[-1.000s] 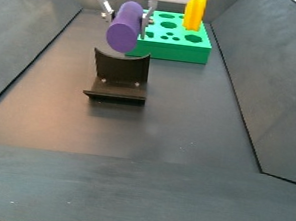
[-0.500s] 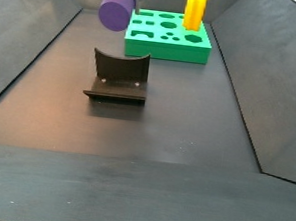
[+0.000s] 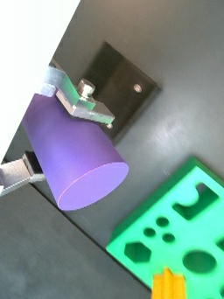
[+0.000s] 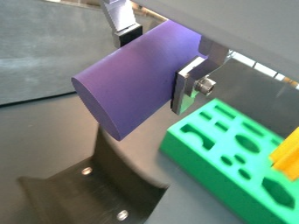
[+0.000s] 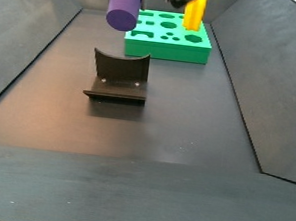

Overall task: Pick up the round object. Move up. Place the round object on the fixture. Regrasp the round object. Move to above the board. Insert the round object.
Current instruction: Place the round object on the fixture.

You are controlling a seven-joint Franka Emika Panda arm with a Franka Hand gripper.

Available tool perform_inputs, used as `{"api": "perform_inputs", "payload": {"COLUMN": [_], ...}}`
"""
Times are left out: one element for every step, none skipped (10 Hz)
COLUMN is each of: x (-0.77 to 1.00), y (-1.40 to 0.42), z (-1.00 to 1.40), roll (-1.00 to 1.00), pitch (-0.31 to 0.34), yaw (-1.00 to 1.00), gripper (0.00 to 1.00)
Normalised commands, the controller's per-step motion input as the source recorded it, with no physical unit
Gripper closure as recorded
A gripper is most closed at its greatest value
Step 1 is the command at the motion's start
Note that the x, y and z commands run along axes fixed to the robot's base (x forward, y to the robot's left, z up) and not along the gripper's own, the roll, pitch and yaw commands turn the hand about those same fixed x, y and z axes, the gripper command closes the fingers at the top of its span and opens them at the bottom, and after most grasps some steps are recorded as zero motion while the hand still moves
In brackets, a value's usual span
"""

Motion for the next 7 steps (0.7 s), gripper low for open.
{"api": "perform_inputs", "payload": {"x": [0.07,0.08,0.08,0.13,0.13,0.15,0.16], "y": [0.04,0.05,0.03,0.13,0.14,0.14,0.14], "z": [-0.01,-0.01,-0.01,-1.0,-1.0,-1.0,-1.0], "roll": [-0.58,-0.39,-0.24,-1.0,-1.0,-0.95,-0.79], "pitch": [0.053,0.069,0.079,0.14,0.133,0.165,0.161], "yaw": [-0.04,-0.05,-0.05,-0.06,-0.08,-0.12,-0.13], "gripper": [1.0,1.0,1.0,1.0,1.0,1.0,1.0]}}
